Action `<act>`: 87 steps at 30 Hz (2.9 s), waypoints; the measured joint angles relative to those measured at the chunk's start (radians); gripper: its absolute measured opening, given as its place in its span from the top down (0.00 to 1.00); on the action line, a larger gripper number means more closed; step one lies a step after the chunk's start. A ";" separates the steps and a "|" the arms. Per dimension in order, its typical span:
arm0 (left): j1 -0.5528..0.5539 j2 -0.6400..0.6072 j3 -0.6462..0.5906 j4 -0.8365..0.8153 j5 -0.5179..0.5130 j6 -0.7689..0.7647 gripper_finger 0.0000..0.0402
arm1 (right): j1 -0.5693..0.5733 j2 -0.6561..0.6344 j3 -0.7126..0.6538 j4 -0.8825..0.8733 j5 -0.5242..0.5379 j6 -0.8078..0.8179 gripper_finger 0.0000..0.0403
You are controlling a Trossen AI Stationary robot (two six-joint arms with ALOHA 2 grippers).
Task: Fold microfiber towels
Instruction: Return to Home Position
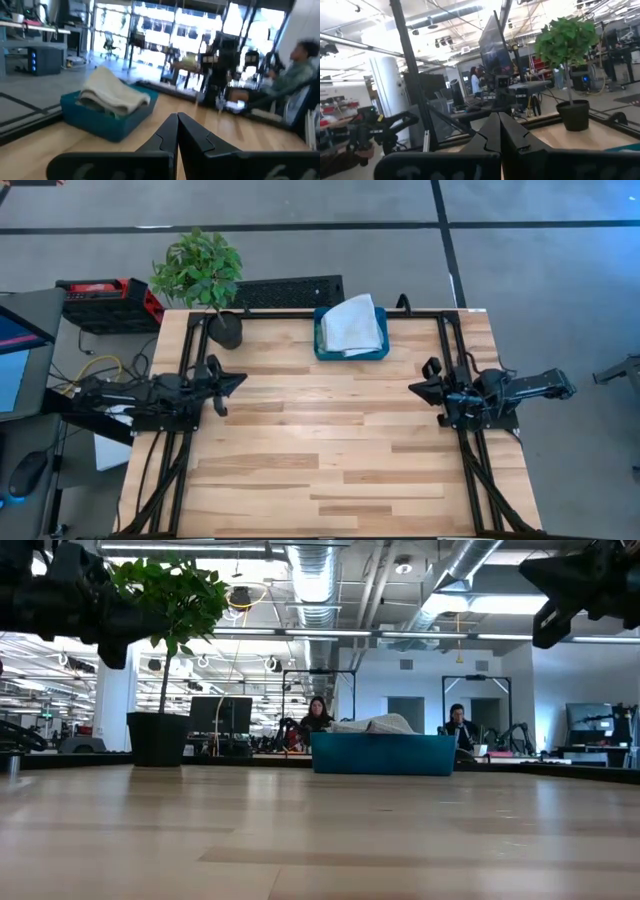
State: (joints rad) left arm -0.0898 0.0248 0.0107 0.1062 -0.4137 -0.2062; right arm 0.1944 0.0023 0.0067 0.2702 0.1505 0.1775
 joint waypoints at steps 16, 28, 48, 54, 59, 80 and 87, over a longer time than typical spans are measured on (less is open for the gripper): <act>0.000 0.001 -0.001 -0.021 0.008 0.003 1.00 | 0.000 0.006 0.000 -0.147 0.010 0.016 0.94; 0.000 0.001 -0.002 -0.021 0.009 0.002 1.00 | 0.000 0.006 0.000 -0.233 0.008 0.137 0.91; 0.000 0.001 -0.003 -0.021 0.009 0.001 1.00 | 0.000 0.006 -0.001 -0.233 0.008 0.137 0.92; 0.000 0.001 -0.004 -0.021 0.010 0.001 1.00 | 0.000 0.006 -0.001 -0.233 0.008 0.137 0.91; 0.000 0.001 -0.004 -0.021 0.010 0.001 1.00 | 0.000 0.006 -0.001 -0.233 0.008 0.137 0.91; 0.000 0.001 -0.004 -0.021 0.010 0.001 1.00 | 0.000 0.006 -0.001 -0.233 0.008 0.137 0.92; 0.000 0.001 -0.004 -0.021 0.010 0.001 1.00 | 0.000 0.006 -0.001 -0.233 0.008 0.137 0.92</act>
State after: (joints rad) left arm -0.0898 0.0260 0.0067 0.0849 -0.4042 -0.2054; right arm 0.1940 0.0082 0.0055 0.0376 0.1585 0.3145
